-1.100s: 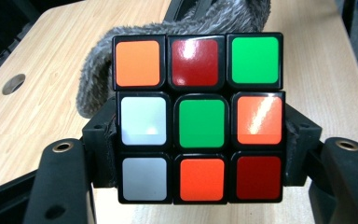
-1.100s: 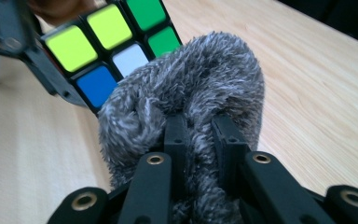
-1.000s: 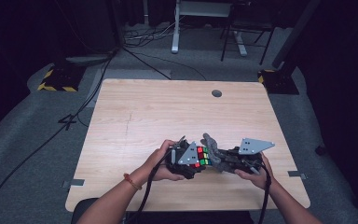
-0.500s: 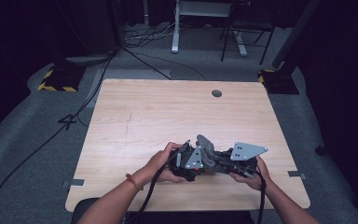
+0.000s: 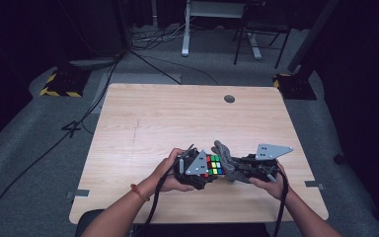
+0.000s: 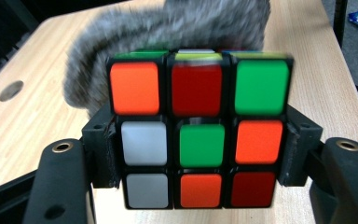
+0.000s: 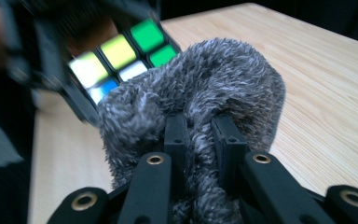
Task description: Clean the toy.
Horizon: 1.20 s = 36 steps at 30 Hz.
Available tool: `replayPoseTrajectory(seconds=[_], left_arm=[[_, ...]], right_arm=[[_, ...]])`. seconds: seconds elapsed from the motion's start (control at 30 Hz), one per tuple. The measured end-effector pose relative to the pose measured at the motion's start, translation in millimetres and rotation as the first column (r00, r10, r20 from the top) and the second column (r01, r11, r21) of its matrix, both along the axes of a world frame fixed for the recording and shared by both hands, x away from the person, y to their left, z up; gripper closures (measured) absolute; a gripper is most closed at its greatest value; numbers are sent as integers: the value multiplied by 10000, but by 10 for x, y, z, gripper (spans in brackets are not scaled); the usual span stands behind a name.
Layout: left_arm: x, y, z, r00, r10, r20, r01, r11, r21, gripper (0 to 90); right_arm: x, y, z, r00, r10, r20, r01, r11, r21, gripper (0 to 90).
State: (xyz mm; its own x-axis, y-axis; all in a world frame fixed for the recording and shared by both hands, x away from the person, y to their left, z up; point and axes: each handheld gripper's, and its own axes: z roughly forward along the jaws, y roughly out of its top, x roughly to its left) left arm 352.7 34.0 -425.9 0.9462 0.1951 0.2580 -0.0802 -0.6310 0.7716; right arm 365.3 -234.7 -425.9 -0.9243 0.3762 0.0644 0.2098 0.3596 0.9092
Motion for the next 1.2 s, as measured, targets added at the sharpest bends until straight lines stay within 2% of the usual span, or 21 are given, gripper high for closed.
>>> replayPoseTrajectory(seconds=[0.03,0.1,0.17,0.3,0.43,0.53,0.63,0.67,0.8,0.87,0.93,1.1,1.2], left_arm=[[3,-6,-2,10000,-4,-19,4,10000,31,328],[6,-18,-8,10000,-66,-63,67,9999,142,324],[5,-55,-32,10000,-23,-97,27,9994,357,319],[-4,-117,-71,9999,-138,-64,142,9975,698,326],[-3,-110,-75,9999,-119,-61,123,9971,745,329],[5,-87,-50,10000,-12,-79,16,9985,547,330],[14,-44,-1,10000,46,-72,-44,9997,234,331],[16,-28,15,9999,83,-89,-81,9999,124,331],[17,35,78,10000,52,-70,-54,9996,-290,332],[18,30,82,10000,18,3,-18,9998,-178,331],[13,15,57,10000,64,10,-64,9999,90,331],[-1,-60,-19,9999,103,109,-110,9981,600,330],[3,-81,-31,9999,86,91,-92,9977,674,328]], right_arm=[[1,-4,4,10000,52,-38,-52,9998,173,787],[-12,4,19,9999,90,97,-92,9997,223,786],[-17,8,39,9997,233,18,-234,9981,575,786],[-83,89,82,9979,583,299,-599,9967,545,786],[-153,169,107,9959,509,743,-516,9986,80,786],[-160,176,111,9950,286,960,-269,9994,-197,786],[-151,178,78,9922,76,1247,33,9962,-870,786],[-126,166,40,9928,-72,1197,208,9934,-1130,786],[-42,135,-64,9959,-348,835,473,9870,-1534,787],[-43,139,-61,9964,-301,787,408,9896,-1380,787],[-72,156,-26,9949,-289,971,420,9898,-1361,787],[-184,194,90,9927,84,1203,19,9963,-854,787],[-252,231,154,9896,251,1415,-161,9978,-647,787]])
